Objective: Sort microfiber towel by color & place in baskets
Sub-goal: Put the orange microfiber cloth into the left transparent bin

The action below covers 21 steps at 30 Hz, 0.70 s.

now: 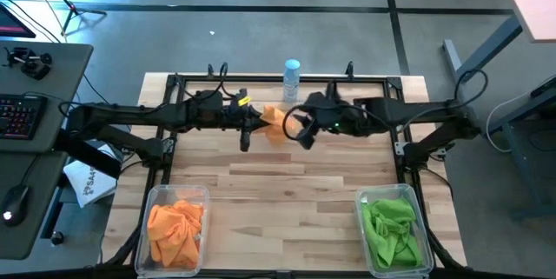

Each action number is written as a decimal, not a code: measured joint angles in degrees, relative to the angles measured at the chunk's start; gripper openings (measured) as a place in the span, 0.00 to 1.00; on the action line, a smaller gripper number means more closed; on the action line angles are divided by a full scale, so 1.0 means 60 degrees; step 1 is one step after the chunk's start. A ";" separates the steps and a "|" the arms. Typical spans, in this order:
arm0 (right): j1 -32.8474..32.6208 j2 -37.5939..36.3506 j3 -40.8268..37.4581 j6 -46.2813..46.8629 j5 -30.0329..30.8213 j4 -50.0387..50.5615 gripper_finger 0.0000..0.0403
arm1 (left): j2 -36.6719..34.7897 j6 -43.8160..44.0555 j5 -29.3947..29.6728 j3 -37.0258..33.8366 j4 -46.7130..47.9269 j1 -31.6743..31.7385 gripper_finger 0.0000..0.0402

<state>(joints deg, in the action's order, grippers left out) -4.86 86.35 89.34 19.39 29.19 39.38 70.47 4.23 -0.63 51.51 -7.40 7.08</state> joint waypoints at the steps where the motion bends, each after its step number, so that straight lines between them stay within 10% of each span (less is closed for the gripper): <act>1: 0.0000 -0.0119 0.0000 0.0093 0.0004 0.0480 0.30 | -0.0104 -0.0064 0.0126 0.0000 0.0187 -0.0001 0.01; 10: -0.0468 -0.0788 -0.1259 0.0695 -0.0135 0.3061 0.10 | -0.1377 -0.1245 0.1686 -0.0004 0.1501 -0.0979 0.00; 21: -0.1064 -0.4687 -0.7218 -0.0252 -0.1858 -0.2052 0.01 | -0.2834 -0.1780 0.1846 0.0000 0.2922 -0.2621 0.00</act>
<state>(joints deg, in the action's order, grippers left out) -11.25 58.23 46.03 17.88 18.04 27.07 53.47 -6.45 10.44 51.51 10.13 -8.65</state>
